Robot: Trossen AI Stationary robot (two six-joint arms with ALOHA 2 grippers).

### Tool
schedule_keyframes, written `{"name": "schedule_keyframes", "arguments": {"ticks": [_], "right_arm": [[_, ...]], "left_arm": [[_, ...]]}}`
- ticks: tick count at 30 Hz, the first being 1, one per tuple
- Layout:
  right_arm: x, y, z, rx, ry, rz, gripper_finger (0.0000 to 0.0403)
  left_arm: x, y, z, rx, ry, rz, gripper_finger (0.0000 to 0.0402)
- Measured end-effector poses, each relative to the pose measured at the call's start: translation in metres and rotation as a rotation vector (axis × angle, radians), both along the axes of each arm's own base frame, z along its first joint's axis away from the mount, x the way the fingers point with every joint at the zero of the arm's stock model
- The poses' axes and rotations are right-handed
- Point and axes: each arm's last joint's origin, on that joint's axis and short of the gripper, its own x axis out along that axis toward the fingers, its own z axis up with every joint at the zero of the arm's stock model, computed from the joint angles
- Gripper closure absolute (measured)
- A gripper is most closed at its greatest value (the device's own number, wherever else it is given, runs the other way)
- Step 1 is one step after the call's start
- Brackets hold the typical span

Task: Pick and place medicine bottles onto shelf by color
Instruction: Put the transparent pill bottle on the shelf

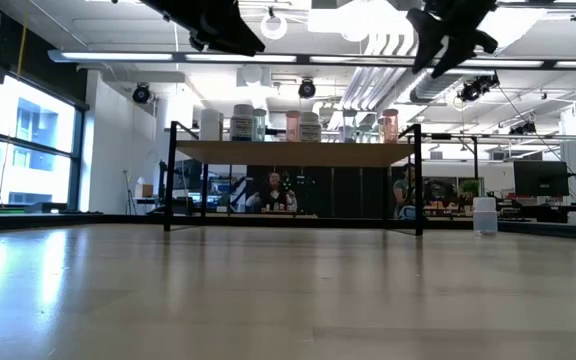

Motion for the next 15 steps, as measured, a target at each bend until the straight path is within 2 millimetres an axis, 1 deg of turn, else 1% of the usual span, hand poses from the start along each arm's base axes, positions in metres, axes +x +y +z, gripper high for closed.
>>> {"name": "schedule_keyframes", "arguments": {"ticks": [7,15], "right_arm": [[-0.019,-0.01,-0.005,0.087,0.054,-0.129,0.0179],[-0.047,-0.028,-0.014,0.3,0.034,-0.205,0.0179]], "left_arm": [[-0.002,0.005,0.0,0.001,0.0,0.021,0.0172],[-0.006,0.014,0.0,-0.027,-0.026,0.085,0.0172]]}}
